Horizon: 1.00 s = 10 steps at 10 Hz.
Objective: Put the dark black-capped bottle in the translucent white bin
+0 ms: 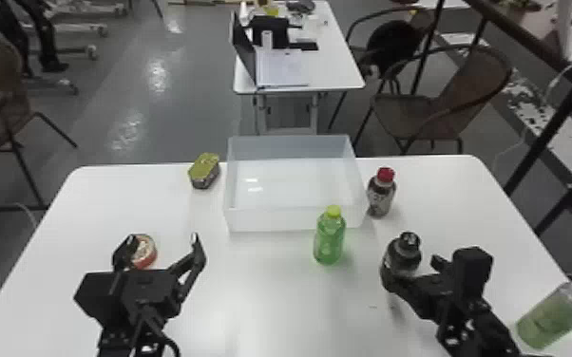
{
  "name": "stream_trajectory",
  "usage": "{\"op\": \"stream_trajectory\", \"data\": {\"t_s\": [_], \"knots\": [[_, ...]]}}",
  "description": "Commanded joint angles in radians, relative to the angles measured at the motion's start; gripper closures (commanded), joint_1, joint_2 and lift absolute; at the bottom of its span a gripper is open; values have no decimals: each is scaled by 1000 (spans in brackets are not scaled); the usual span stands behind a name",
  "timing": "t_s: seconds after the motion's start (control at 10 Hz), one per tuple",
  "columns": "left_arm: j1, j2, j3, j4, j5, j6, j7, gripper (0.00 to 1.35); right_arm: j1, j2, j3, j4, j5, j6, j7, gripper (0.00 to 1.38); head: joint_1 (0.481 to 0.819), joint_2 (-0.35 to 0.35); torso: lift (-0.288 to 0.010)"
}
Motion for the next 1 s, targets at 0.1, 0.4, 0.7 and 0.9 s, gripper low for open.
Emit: {"op": "stream_trajectory", "data": {"t_s": [0.1,0.4,0.7,0.9], "knots": [[2,0,2,0,0,0,-2,229,-60,-2,0,65,34,0,12,151,695,7,-37],[0,-8,6,2,-3,-2,-9,229,-121,-6,0,146,68,-11,58,725,695,7,-37],[0,-14,9,6,-5,-2,-14,229,-40,-5,1,10,11,42,69,717,695,11,-37],[6,-14,12,6,-3,-3,-14,229,49,-9,-3,-189,-24,135,77,717,695,20,-37]]}}
